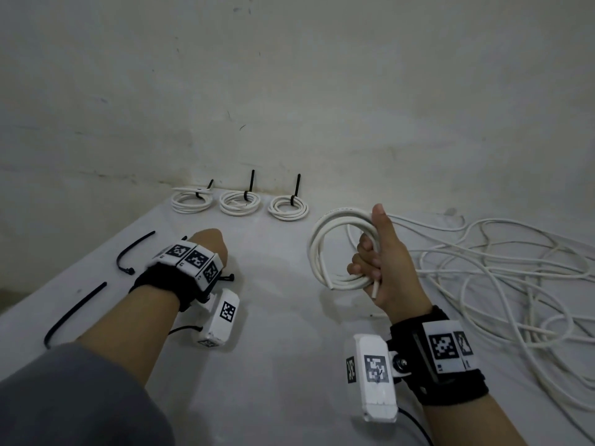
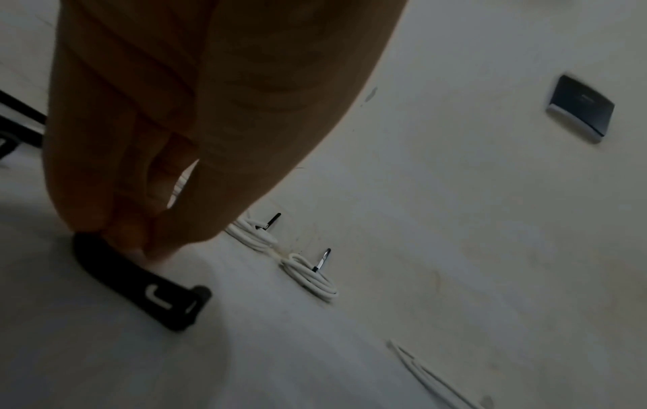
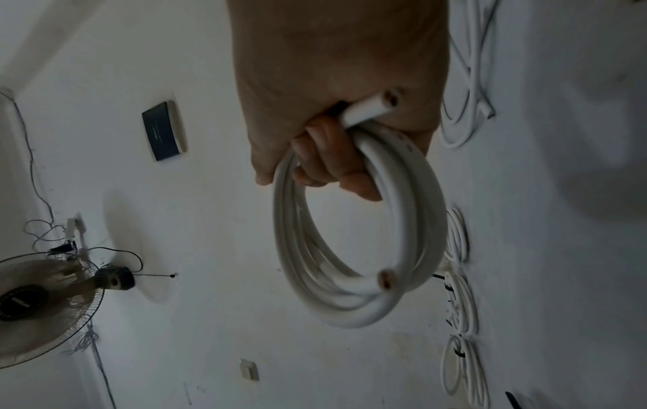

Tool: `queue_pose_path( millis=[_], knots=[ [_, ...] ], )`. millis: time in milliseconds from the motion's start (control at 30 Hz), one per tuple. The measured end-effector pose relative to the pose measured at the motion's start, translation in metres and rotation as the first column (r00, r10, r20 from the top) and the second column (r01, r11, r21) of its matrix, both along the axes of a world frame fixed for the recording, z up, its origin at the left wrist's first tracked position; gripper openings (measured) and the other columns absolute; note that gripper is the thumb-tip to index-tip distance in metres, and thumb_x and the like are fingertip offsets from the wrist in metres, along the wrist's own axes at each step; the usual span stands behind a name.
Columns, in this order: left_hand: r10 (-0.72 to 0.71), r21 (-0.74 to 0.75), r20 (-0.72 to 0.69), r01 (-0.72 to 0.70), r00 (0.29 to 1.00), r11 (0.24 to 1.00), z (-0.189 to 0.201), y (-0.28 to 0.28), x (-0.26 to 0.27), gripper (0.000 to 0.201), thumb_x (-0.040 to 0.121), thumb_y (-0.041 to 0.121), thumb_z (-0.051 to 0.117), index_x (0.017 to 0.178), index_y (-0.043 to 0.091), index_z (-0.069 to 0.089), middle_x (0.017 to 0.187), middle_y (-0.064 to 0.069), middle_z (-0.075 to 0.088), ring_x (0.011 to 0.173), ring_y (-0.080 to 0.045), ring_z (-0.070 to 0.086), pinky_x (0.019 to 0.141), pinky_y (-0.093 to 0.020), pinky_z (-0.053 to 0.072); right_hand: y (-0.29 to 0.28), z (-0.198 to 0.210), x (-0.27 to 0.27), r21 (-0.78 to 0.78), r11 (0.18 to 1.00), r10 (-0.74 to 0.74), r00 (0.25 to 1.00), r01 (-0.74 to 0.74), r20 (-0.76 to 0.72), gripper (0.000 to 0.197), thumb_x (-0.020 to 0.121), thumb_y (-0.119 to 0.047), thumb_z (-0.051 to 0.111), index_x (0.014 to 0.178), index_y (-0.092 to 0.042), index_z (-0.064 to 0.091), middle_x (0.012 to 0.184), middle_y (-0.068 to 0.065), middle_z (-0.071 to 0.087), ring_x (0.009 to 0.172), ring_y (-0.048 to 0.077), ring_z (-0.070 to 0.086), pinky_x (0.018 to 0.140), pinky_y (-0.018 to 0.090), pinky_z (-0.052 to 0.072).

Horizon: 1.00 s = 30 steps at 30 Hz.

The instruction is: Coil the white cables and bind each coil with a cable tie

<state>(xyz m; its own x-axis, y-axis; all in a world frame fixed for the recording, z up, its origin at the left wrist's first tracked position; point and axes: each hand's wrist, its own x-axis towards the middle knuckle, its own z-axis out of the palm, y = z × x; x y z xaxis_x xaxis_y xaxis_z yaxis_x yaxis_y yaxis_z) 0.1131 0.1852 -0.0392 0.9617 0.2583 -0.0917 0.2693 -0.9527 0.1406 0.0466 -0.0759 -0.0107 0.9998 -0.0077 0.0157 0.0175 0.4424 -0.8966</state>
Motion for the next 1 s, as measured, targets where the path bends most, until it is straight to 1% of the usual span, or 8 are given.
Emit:
queue_pose_path(
  millis=[100, 200, 467, 567, 633, 767, 833, 1000],
  knots=[
    [0.024, 0.031, -0.02, -0.023, 1.0, 0.999, 0.003, 0.001, 0.001, 0.032, 0.088, 0.01, 0.062, 0.117, 0.0, 0.054, 0.1, -0.009, 0.057, 0.1, -0.027, 0.055, 0.089, -0.031, 0.046, 0.0, 0.0, 0.001, -0.008, 1.0, -0.008, 1.0, 0.008, -0.009, 0.051, 0.068, -0.06, 0.059, 0.054, -0.014, 0.044, 0.037, -0.004, 0.025, 0.028, 0.008, 0.021, 0.039, 0.019, 0.031],
    [0.077, 0.072, -0.087, -0.071, 0.993, 0.995, 0.002, 0.003, 0.002, 0.042, 0.087, 0.022, 0.067, 0.12, 0.003, 0.05, 0.129, -0.016, 0.047, 0.118, -0.03, 0.049, 0.094, -0.033, 0.044, -0.001, 0.0, 0.0, -0.006, 1.0, -0.004, 1.0, 0.004, -0.005, 0.051, 0.066, -0.06, 0.06, 0.055, -0.014, 0.043, 0.037, -0.004, 0.025, 0.028, 0.008, 0.021, 0.039, 0.019, 0.031],
    [0.039, -0.1, 0.016, -0.037, 0.999, 0.994, -0.005, 0.011, 0.004, 0.02, 0.085, 0.015, 0.066, 0.074, 0.006, 0.053, 0.11, -0.019, 0.065, 0.101, -0.032, 0.061, 0.08, -0.032, 0.046, 0.0, -0.001, 0.0, -0.039, 0.999, -0.009, 1.0, 0.009, -0.009, 0.052, 0.067, -0.06, 0.06, 0.056, -0.013, 0.042, 0.037, -0.004, 0.024, 0.03, 0.008, 0.02, 0.045, 0.023, 0.029],
    [0.081, -0.207, 0.031, -0.073, 0.996, 0.976, -0.005, 0.012, 0.007, 0.032, 0.079, 0.005, 0.071, 0.107, -0.002, 0.055, 0.117, -0.018, 0.058, 0.106, -0.033, 0.059, 0.087, -0.036, 0.049, 0.001, -0.003, 0.0, -0.044, 0.999, -0.005, 1.0, 0.004, -0.01, 0.051, 0.066, -0.06, 0.06, 0.056, -0.013, 0.042, 0.037, -0.005, 0.024, 0.03, 0.008, 0.02, 0.047, 0.024, 0.028],
    [0.093, -0.317, 0.052, -0.072, 0.994, 0.946, -0.007, 0.014, 0.01, 0.034, 0.078, -0.001, 0.069, 0.11, -0.006, 0.058, 0.114, -0.02, 0.061, 0.1, -0.034, 0.063, 0.088, -0.04, 0.053, 0.001, -0.003, 0.0, -0.046, 0.999, -0.006, 1.0, 0.005, -0.013, 0.051, 0.066, -0.06, 0.06, 0.056, -0.013, 0.042, 0.037, -0.004, 0.025, 0.03, 0.008, 0.02, 0.046, 0.023, 0.029],
    [0.091, -0.576, 0.106, -0.013, 0.99, 0.818, 0.001, 0.003, 0.005, 0.006, 0.082, 0.0, 0.067, 0.086, -0.005, 0.068, 0.091, -0.019, 0.07, 0.081, -0.029, 0.07, 0.081, -0.041, 0.057, 0.0, -0.004, 0.001, -0.028, 0.999, -0.019, 1.0, 0.019, -0.014, 0.05, 0.068, -0.059, 0.06, 0.054, -0.013, 0.043, 0.038, -0.004, 0.025, 0.03, 0.008, 0.021, 0.042, 0.021, 0.032],
    [0.123, -0.734, 0.114, 0.0, 0.986, 0.679, 0.009, -0.005, 0.0, 0.007, 0.087, 0.0, 0.063, 0.081, -0.004, 0.065, 0.083, -0.021, 0.068, 0.062, -0.025, 0.07, 0.066, -0.034, 0.06, -0.001, -0.005, 0.001, -0.017, 0.999, -0.034, 0.999, 0.034, -0.019, 0.05, 0.068, -0.059, 0.06, 0.054, -0.013, 0.044, 0.038, -0.004, 0.025, 0.03, 0.008, 0.021, 0.041, 0.02, 0.033],
    [0.082, -0.893, 0.198, 0.145, 0.977, 0.425, 0.031, -0.032, -0.024, 0.01, 0.092, -0.004, 0.053, 0.09, -0.003, 0.063, 0.074, -0.016, 0.063, 0.049, -0.012, 0.066, 0.055, -0.02, 0.057, -0.005, -0.008, 0.006, 0.015, 0.994, -0.109, 0.992, 0.11, -0.055, 0.053, 0.077, -0.059, 0.059, 0.058, -0.012, 0.047, 0.036, -0.004, 0.026, 0.029, 0.008, 0.022, 0.038, 0.019, 0.035]
  ],
)
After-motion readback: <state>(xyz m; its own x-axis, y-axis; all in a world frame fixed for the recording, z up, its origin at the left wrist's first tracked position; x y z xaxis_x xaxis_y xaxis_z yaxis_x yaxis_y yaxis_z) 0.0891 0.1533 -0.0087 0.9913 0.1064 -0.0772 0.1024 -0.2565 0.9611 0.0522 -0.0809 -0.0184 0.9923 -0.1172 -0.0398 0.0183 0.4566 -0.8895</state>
